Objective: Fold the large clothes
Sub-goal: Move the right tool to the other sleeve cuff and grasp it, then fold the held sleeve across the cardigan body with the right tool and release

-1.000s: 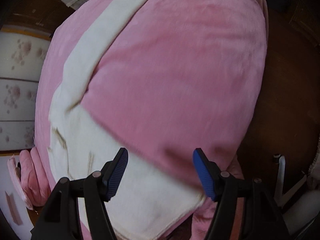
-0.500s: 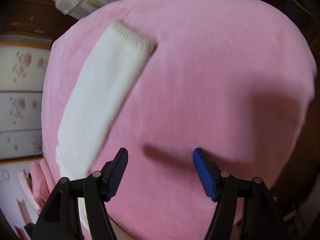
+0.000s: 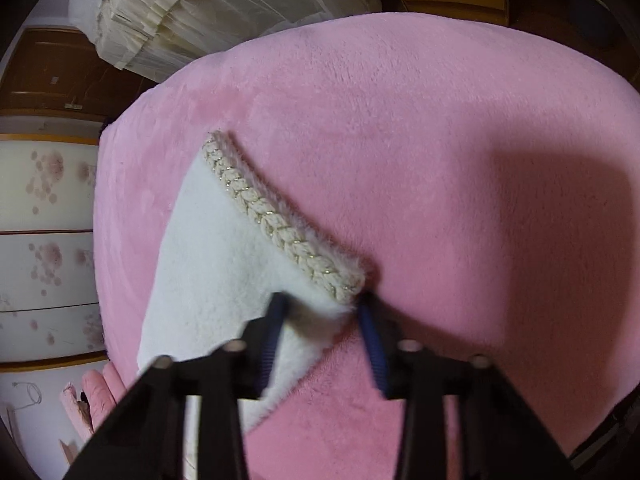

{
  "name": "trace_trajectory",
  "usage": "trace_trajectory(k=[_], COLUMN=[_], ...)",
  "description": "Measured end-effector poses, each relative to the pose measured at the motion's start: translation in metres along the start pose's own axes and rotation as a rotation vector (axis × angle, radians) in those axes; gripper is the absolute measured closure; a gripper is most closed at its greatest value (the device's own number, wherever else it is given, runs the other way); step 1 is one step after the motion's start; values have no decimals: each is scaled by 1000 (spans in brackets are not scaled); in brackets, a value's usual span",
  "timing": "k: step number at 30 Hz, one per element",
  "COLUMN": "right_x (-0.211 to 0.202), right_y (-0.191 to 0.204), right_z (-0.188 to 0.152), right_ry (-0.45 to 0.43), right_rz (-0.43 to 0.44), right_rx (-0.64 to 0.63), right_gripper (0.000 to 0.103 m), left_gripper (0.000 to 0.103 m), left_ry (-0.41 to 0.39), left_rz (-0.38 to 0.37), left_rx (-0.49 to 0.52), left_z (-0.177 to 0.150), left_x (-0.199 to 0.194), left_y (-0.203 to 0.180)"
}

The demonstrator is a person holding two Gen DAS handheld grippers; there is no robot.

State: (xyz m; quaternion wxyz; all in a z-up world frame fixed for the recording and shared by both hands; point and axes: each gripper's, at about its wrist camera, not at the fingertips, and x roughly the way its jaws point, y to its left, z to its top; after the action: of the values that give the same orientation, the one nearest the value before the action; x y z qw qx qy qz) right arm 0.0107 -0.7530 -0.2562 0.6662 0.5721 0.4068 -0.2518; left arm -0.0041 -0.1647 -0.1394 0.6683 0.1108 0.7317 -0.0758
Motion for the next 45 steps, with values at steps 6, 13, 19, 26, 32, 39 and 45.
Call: trace_trajectory(k=[6,13,19,26,32,39,45], right_x=[-19,-44,-77,-102,-85,-23,61], right_y=[1,29,77,168,248,315,323], right_z=[-6,-12,-43,-132,-227,-338,-408], right_ry=[-15,-63,-131,-139,-77,-5,110], right_rz=[-23,-8,91,241,343,273,29], right_rx=[-159,-244,-313,-482,-528,-708,-886], right_gripper=[95,95,96,96,95,96,91], left_gripper=[9,9,9,9,9,9,9], left_ry=[106,48,20,-190,-348,-370,-314], left_rz=[-76,-76,-171,-203,-131,-64,-63], left_rx=[-167,-155,-199,-173,-103,-120,-213], left_z=[2,3,-17,-59,-98,-127,-130], left_x=[16,11,6,-31,-66,-67,-52], left_y=[35,48,76,152,247,353,418])
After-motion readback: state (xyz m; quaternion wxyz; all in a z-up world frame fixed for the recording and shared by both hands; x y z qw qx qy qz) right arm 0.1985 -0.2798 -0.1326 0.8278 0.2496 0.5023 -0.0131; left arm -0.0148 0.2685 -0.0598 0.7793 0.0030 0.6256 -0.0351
